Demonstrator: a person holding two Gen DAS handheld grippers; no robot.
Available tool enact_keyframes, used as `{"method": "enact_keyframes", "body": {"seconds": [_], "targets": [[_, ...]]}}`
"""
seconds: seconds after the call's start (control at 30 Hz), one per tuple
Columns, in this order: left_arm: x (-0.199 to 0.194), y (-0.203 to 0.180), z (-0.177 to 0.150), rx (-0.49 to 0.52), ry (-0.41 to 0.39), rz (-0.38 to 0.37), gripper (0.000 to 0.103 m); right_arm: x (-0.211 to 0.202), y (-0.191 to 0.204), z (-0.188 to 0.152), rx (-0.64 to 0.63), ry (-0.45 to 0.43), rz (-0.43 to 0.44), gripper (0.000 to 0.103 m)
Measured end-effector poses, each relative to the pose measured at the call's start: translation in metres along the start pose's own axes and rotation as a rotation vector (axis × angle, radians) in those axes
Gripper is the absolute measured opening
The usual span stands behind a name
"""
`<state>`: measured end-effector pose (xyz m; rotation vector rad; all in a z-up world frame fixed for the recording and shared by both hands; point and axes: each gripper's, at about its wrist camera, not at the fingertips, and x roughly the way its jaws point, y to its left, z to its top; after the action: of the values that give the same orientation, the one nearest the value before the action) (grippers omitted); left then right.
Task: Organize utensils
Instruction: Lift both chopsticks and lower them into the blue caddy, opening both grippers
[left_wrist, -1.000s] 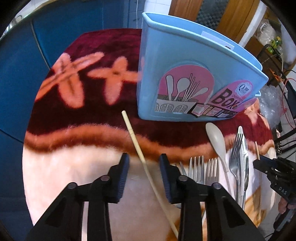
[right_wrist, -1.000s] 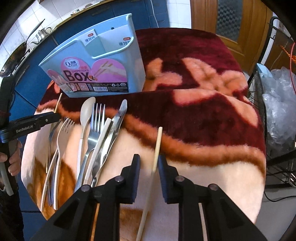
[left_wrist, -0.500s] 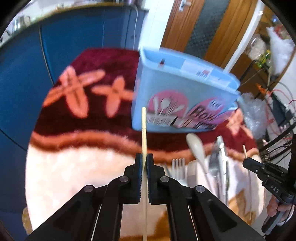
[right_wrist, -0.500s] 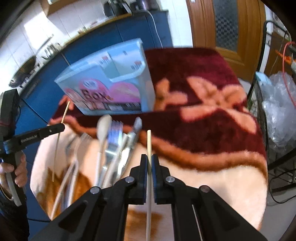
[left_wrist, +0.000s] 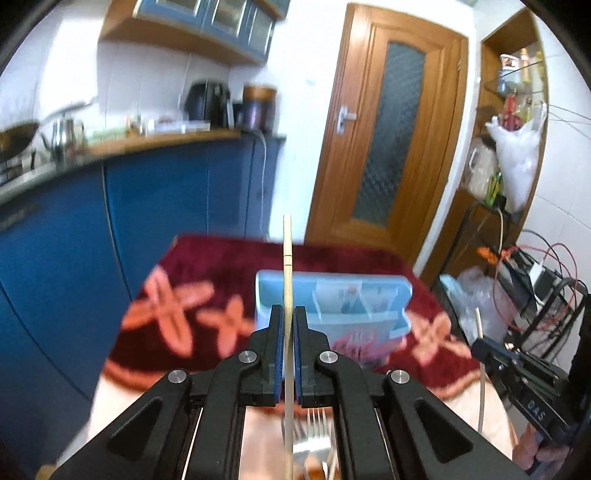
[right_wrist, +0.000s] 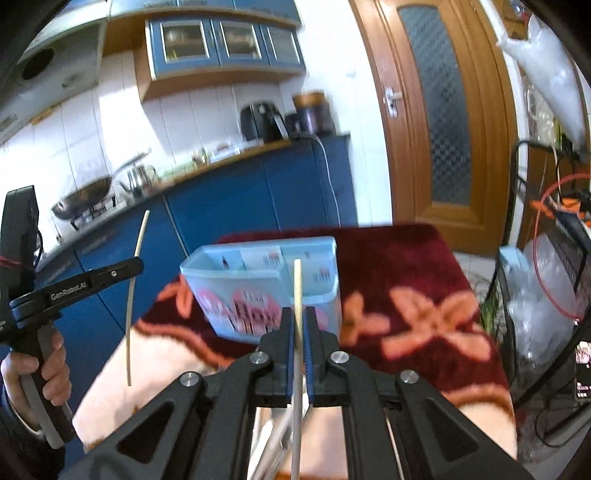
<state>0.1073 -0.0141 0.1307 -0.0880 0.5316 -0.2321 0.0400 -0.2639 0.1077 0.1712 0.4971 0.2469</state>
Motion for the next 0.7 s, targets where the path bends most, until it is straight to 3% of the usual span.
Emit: {"method": "enact_keyframes", "body": {"seconds": [0.33, 0.7], "targets": [[0.020, 0.004, 0.053, -0.067, -0.157, -0.008, 0.004, 0.016, 0.005, 0.037, -0.042, -0.172, 0.006, 0.006], [0.064, 0.004, 0.074, -0.091, -0.314, 0.054, 0.004, 0.074, -0.006, 0.076, 0.001, -0.235, 0.031, 0.006]]}}
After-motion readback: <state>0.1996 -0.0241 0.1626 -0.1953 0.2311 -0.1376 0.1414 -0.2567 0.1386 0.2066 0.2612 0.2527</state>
